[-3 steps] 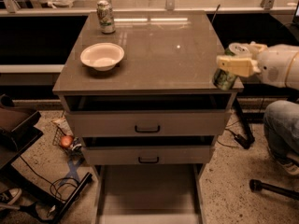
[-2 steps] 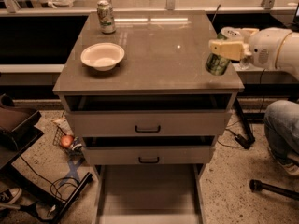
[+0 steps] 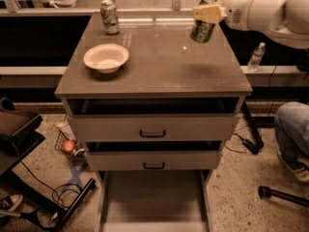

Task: Pick green can from bottom drawer and place on counter

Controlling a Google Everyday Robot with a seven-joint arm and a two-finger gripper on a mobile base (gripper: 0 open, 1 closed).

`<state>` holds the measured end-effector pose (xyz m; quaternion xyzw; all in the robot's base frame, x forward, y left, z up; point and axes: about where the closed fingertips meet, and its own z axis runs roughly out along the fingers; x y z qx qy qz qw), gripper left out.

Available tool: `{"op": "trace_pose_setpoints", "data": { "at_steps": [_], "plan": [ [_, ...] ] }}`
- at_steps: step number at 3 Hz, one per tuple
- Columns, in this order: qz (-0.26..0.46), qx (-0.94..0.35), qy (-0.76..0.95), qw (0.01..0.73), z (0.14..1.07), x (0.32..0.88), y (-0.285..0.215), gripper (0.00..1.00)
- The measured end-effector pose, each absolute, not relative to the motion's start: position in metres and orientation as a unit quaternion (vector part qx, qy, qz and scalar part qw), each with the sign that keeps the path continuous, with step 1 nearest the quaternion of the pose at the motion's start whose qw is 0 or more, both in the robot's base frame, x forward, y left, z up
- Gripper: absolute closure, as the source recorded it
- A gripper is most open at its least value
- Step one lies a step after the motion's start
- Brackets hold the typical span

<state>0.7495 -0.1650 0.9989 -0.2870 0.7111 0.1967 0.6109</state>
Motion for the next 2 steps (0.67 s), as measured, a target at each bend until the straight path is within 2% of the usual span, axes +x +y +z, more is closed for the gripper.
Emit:
{"op": "trace_pose_setpoints", "data": {
  "at_steps": [2],
  "plan": [
    [0.2, -0.281, 0.719, 0.603, 0.981, 0.825, -0.122, 1.0]
  ]
}}
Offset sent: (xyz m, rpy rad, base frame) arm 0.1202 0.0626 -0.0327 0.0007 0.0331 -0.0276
